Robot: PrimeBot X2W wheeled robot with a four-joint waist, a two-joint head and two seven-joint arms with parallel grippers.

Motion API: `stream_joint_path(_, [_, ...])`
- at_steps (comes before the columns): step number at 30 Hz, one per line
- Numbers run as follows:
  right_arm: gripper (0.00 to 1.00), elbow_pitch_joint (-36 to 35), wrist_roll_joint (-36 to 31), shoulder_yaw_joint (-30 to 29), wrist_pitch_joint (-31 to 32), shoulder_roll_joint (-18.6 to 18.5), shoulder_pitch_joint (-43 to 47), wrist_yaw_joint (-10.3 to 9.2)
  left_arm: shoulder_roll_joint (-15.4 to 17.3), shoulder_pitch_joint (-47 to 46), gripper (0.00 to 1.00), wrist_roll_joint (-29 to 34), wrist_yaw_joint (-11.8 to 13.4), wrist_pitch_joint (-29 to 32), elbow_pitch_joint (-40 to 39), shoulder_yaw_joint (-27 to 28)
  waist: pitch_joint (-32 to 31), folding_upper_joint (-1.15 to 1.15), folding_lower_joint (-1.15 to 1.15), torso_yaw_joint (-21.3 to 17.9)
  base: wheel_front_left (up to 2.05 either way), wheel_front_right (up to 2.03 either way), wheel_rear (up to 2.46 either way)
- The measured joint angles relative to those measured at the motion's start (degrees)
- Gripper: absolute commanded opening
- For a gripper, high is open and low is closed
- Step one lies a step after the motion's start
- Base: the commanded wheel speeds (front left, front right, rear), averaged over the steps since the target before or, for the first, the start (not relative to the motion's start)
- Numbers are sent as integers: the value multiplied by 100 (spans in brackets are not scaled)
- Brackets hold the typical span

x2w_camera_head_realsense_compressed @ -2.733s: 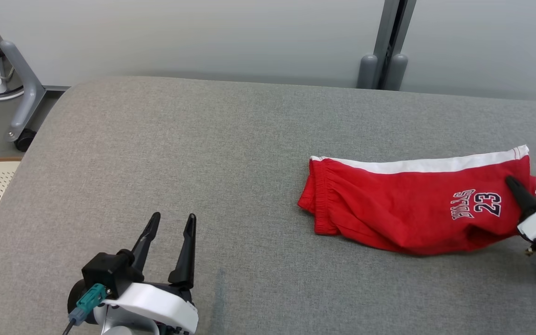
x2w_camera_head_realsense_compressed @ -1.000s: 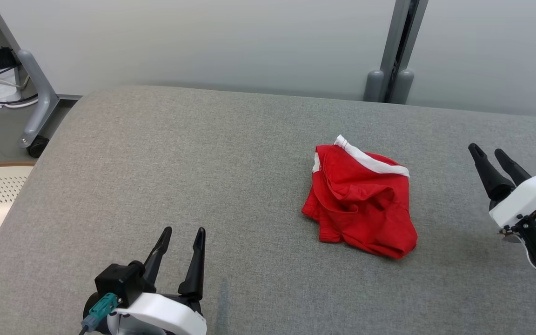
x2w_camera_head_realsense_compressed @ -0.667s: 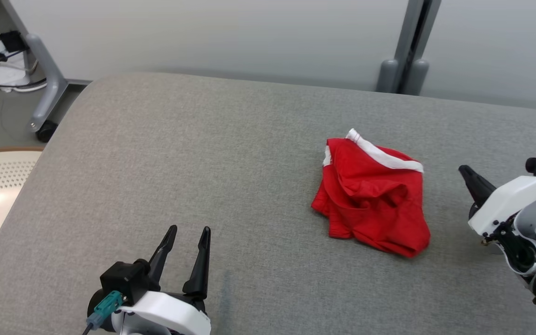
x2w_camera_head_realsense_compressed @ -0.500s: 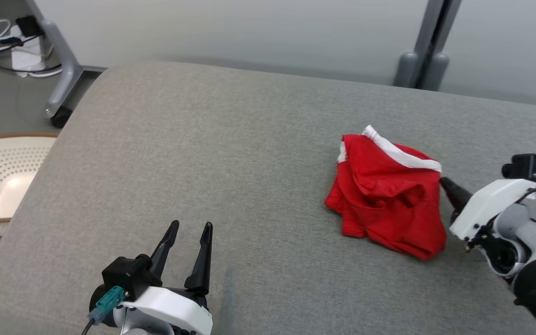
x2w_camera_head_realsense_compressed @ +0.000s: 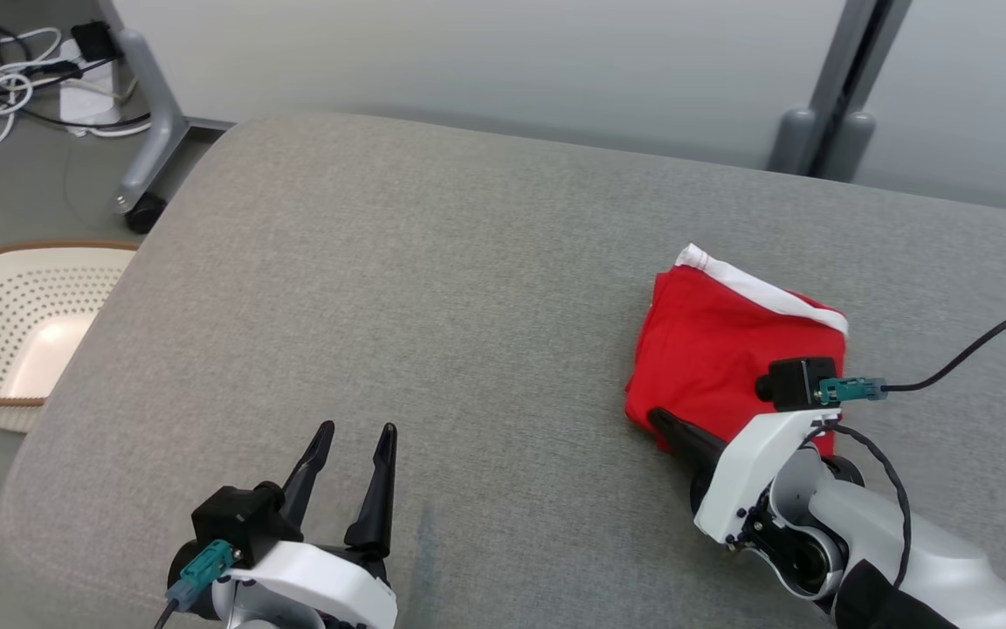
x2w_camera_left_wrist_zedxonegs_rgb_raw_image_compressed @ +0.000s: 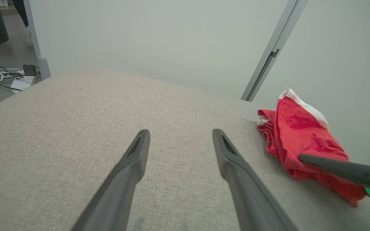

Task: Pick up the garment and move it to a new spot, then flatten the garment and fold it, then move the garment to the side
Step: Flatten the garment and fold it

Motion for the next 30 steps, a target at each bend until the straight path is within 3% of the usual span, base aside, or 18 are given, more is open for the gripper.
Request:
stream_joint_path(5, [3, -387, -147, 18, -457, -131, -1, 0, 69, 17, 100, 9, 18, -1, -42, 56, -100, 0, 0, -245, 0, 0, 0])
stream_joint_path(6, [47, -459, -189, 13, -552, -193, -1, 0, 87, 26, 100, 9, 25, -1, -52, 65, -128, 0, 0, -302, 0, 0, 0])
stream_joint_path(7, [100, -595, -289, -36, -716, -352, -1, 0, 107, 44, 100, 9, 34, -2, -80, 77, -188, 0, 0, -423, 0, 0, 0])
stream_joint_path(13, [100, -1001, -812, -581, -989, -900, 27, 0, 197, 159, 100, 5, 102, -7, -187, 153, -405, 0, 0, -812, 0, 0, 0])
stream_joint_path(20, [100, -1908, -2201, -2616, -1014, -1292, 806, 0, 475, 300, 100, -47, 250, -8, -448, 474, -614, 0, 0, -1288, 0, 0, 0])
stream_joint_path(24, [100, -2421, -3141, -3764, -1014, -1233, 1574, 0, 571, 385, 100, -44, 369, -8, -699, 656, -694, 0, 0, -1512, 0, 0, 0])
stream_joint_path(30, [100, -3214, -4164, -5061, -1013, -704, 2769, 0, 678, 496, 100, -30, 526, -9, -1033, 928, -742, 0, 0, -1730, 0, 0, 0])
